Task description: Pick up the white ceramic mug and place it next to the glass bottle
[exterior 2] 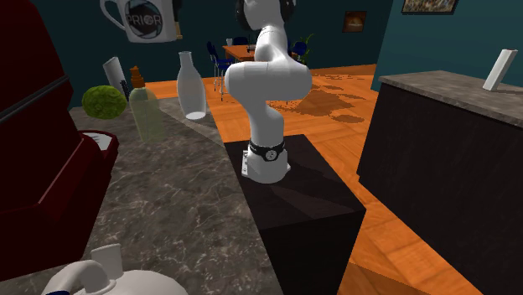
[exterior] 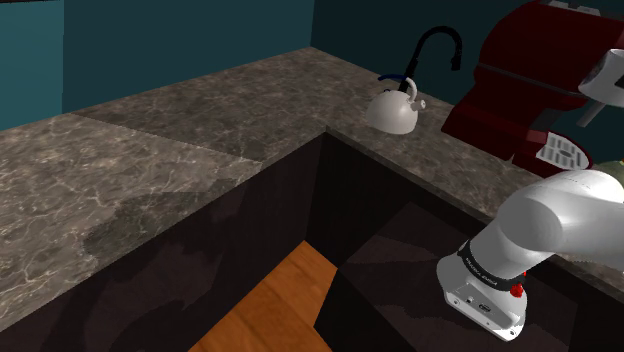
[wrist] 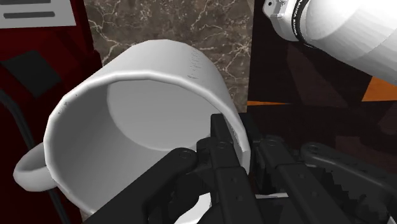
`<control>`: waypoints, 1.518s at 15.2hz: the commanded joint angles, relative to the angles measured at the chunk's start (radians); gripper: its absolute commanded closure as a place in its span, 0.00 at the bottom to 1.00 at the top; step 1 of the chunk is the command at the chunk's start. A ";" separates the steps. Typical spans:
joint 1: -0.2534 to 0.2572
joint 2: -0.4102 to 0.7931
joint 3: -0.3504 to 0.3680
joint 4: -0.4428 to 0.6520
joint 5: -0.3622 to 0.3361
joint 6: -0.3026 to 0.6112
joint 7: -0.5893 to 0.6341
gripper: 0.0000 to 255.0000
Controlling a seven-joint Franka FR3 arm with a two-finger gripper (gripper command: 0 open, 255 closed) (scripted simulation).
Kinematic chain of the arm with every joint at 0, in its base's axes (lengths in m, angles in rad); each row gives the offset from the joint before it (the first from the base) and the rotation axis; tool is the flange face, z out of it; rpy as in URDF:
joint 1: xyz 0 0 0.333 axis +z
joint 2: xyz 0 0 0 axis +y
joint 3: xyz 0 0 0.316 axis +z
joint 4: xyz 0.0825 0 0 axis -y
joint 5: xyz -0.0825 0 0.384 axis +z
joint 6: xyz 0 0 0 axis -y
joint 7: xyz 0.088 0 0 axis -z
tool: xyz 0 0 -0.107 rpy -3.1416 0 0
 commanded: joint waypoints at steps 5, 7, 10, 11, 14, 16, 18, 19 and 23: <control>-0.033 -0.089 -0.067 0.052 -0.108 -0.105 -0.129 1.00; -0.040 -0.109 -0.090 0.079 -0.148 -0.137 -0.177 1.00; -0.046 -0.134 -0.125 0.126 -0.211 -0.182 -0.251 1.00; -0.048 -0.143 -0.142 0.151 -0.242 -0.201 -0.286 1.00; -0.058 -0.179 -0.154 0.100 -0.255 -0.184 -0.281 1.00; -0.064 -0.202 -0.162 0.066 -0.265 -0.173 -0.278 1.00; -0.071 -0.225 -0.172 0.034 -0.275 -0.162 -0.276 1.00; -0.075 -0.236 -0.177 0.018 -0.280 -0.157 -0.275 1.00; -0.089 -0.281 -0.198 -0.045 -0.302 -0.137 -0.271 1.00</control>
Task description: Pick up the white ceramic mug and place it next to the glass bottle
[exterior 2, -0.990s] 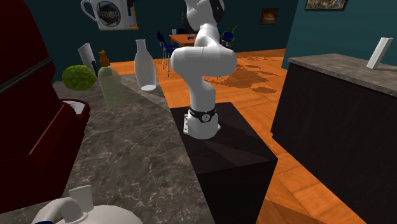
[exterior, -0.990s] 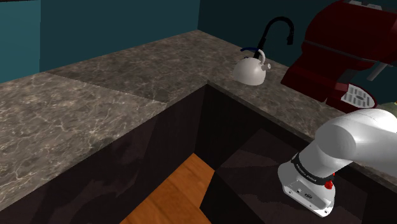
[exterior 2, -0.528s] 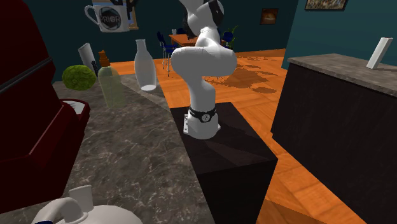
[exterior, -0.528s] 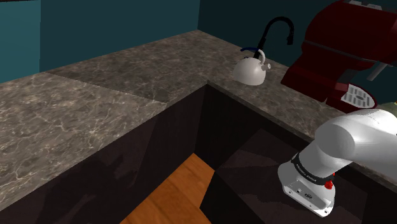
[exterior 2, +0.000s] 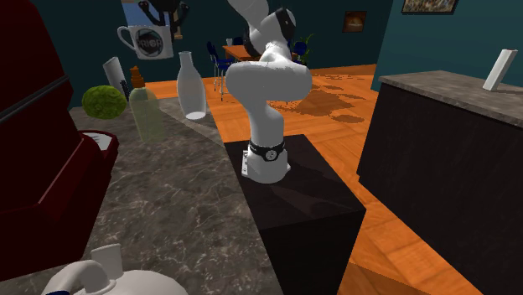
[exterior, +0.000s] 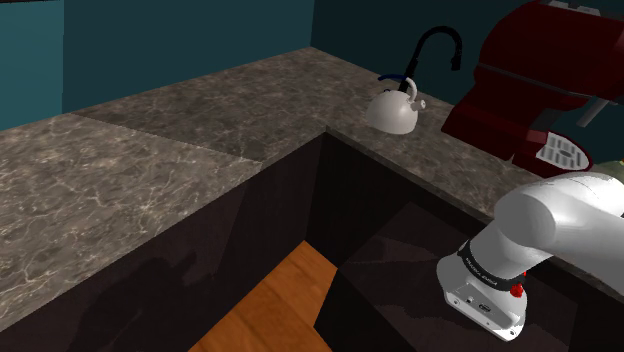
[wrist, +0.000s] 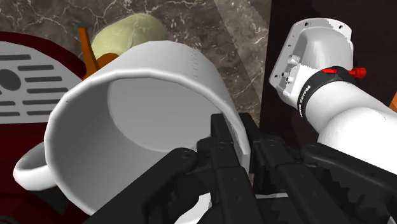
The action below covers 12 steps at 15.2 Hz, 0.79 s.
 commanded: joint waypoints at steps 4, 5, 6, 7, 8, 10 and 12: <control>-0.020 -0.057 -0.030 -0.076 -0.032 0.023 0.002 1.00; -0.024 -0.068 -0.036 -0.091 -0.038 0.027 0.003 1.00; -0.028 -0.078 -0.043 -0.105 -0.045 0.031 0.003 1.00; -0.032 -0.089 -0.050 -0.120 -0.052 0.035 0.003 1.00; -0.036 -0.100 -0.057 -0.134 -0.059 0.039 0.004 1.00; -0.045 -0.121 -0.071 -0.162 -0.074 0.047 0.004 1.00; -0.054 -0.143 -0.087 -0.190 -0.090 0.055 0.003 1.00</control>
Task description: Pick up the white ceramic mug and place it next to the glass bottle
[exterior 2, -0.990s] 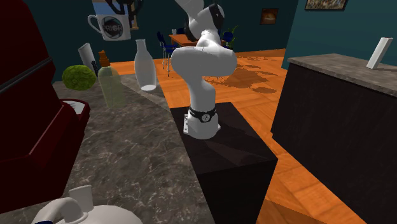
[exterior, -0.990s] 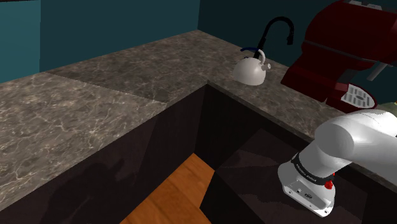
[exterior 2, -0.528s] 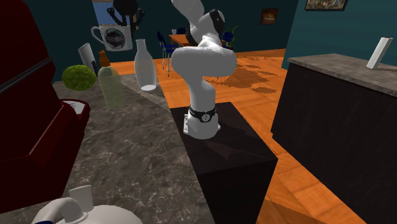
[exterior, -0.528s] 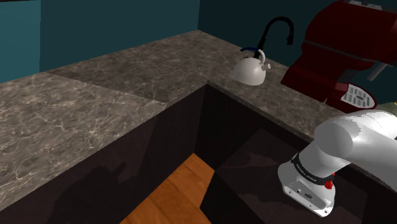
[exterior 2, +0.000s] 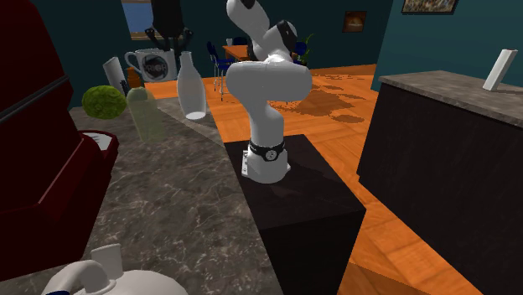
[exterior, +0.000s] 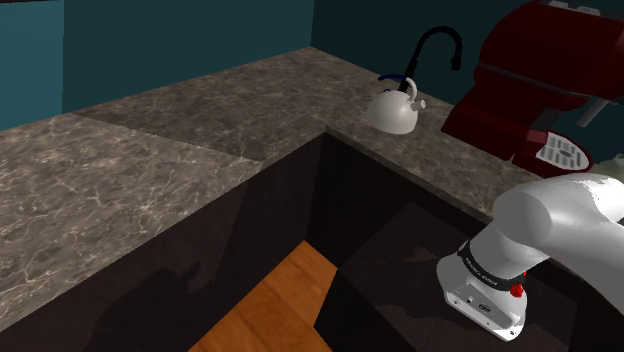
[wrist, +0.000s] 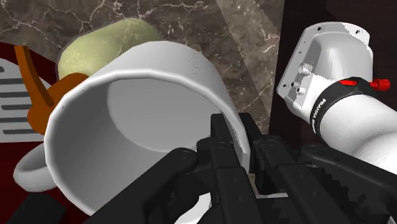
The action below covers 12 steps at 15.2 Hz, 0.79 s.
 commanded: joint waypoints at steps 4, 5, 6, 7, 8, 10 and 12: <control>-0.026 -0.054 -0.041 -0.069 -0.041 0.017 -0.002 1.00; -0.031 -0.065 -0.050 -0.082 -0.050 0.021 -0.003 1.00; -0.036 -0.075 -0.059 -0.095 -0.059 0.024 -0.004 1.00; -0.042 -0.085 -0.069 -0.108 -0.069 0.027 -0.004 1.00; -0.048 -0.095 -0.079 -0.120 -0.078 0.030 -0.006 1.00; -0.059 -0.115 -0.099 -0.145 -0.098 0.036 -0.008 1.00; -0.072 -0.135 -0.121 -0.169 -0.118 0.042 -0.011 1.00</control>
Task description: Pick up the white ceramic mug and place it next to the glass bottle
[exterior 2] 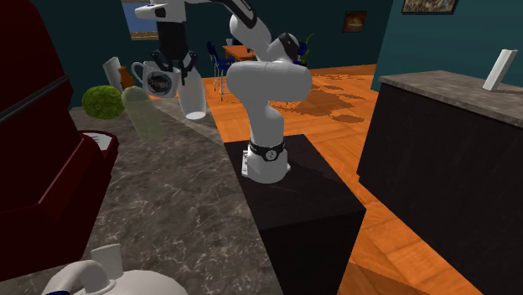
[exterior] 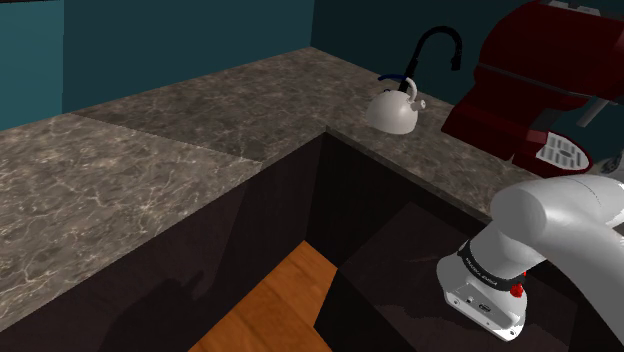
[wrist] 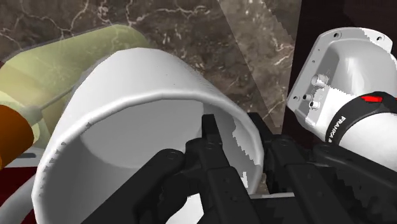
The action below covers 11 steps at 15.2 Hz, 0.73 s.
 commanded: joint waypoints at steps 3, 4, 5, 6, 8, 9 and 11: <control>-0.024 -0.037 -0.048 -0.050 -0.043 0.012 -0.003 1.00; -0.030 -0.046 -0.060 -0.061 -0.054 0.014 -0.005 1.00; -0.038 -0.055 -0.072 -0.072 -0.066 0.017 -0.007 1.00; -0.045 -0.064 -0.085 -0.084 -0.078 0.020 -0.010 1.00; -0.075 -0.066 -0.114 -0.108 -0.096 0.041 -0.025 1.00; -0.090 -0.066 -0.128 -0.119 -0.105 0.053 -0.032 1.00; -0.131 -0.051 -0.159 -0.144 -0.119 0.089 -0.055 1.00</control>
